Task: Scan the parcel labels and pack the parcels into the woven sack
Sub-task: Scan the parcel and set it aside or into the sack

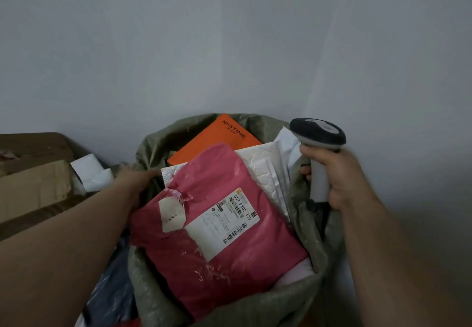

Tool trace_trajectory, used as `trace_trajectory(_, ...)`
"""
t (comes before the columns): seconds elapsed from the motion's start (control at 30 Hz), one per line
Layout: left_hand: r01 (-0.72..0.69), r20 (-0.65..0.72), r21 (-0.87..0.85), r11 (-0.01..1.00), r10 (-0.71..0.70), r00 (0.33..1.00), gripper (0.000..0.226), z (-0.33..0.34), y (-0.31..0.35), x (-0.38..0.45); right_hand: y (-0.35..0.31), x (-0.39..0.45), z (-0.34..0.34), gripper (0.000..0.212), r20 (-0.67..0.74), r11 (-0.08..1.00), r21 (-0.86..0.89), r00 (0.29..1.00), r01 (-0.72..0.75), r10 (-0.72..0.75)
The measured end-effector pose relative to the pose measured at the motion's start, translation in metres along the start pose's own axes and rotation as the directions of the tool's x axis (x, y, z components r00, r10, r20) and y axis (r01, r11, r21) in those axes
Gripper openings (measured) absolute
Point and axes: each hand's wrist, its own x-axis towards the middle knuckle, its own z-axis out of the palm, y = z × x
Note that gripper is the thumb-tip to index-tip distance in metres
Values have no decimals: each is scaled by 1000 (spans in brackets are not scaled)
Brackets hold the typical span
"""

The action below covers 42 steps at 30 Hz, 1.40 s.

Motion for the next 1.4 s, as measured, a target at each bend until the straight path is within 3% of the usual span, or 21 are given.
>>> trace_trajectory(0.1,93,58,-10,996,-92,994,13,5,8,-1,10,4,7,16,-1,999,-39,999,-34,34)
trace_trajectory(0.13,123,67,15,992,-123,990,13,4,10,-2,12,4,9,17,-8,998,-43,999,-41,41)
trace_trajectory(0.23,154,155,-106,982,-137,978,46,3,27,-8,10,8,12,6,-69,1000,-21,998,-3,2)
trace_trajectory(0.43,-104,177,-354,930,176,968,13,9,96,-57,-32,6,13,17,-189,961,-14,943,276,-274)
trace_trajectory(0.5,-294,138,-305,906,348,927,8,9,117,-77,-48,-1,14,20,-226,925,-34,899,378,-375)
trace_trajectory(0.57,-452,103,-274,849,493,864,6,5,135,-93,-61,-7,13,38,-274,887,-50,848,459,-454)
trace_trajectory(0.63,-528,11,-396,752,579,815,15,-4,151,-100,-69,-12,5,59,-340,849,-58,789,526,-512)
trace_trajectory(0.7,-534,-103,-557,637,585,805,20,-15,159,-99,-71,-16,-5,65,-388,827,-37,755,561,-529)
trace_trajectory(0.73,-518,-92,-574,635,578,811,18,-17,156,-96,-70,-18,-9,62,-389,839,-26,767,544,-510)
trace_trajectory(0.77,-483,-9,-512,710,558,830,15,-15,148,-92,-68,-20,-10,54,-371,869,-28,802,495,-468)
trace_trajectory(0.83,-343,251,-189,920,383,889,10,-6,116,-87,-62,-27,-4,32,-294,924,-97,876,369,-381)
trace_trajectory(0.87,-327,279,-34,944,324,904,10,-2,104,-88,-60,-29,-1,27,-259,933,-142,897,332,-359)
trace_trajectory(0.93,-359,203,9,933,350,915,17,-2,102,-92,-63,-34,4,34,-235,924,-185,897,336,-373)
trace_trajectory(1.0,-436,55,-228,871,458,887,26,-12,126,-98,-76,-39,5,48,-255,891,-203,856,407,-450)
trace_trajectory(1.07,-476,-109,-512,715,496,862,28,-25,152,-106,-89,-43,2,53,-304,837,-169,780,521,-547)
trace_trajectory(1.1,-499,-151,-561,661,510,847,27,-30,156,-108,-92,-44,0,53,-324,820,-149,757,552,-568)
trace_trajectory(1.17,-532,-100,-434,727,548,830,23,-27,142,-113,-88,-48,-4,48,-310,847,-131,791,515,-528)
trace_trajectory(1.27,-430,9,-197,881,440,898,20,-18,95,-103,-62,-53,-4,24,-189,932,-253,931,260,-312)
trace_trajectory(1.33,-403,-54,-82,912,399,915,12,-20,70,-94,-43,-55,-5,14,-126,906,-396,969,148,-213)
trace_trajectory(1.4,-456,-98,55,888,459,883,30,-26,56,-92,-27,-56,-6,11,-125,890,-438,971,128,-202)
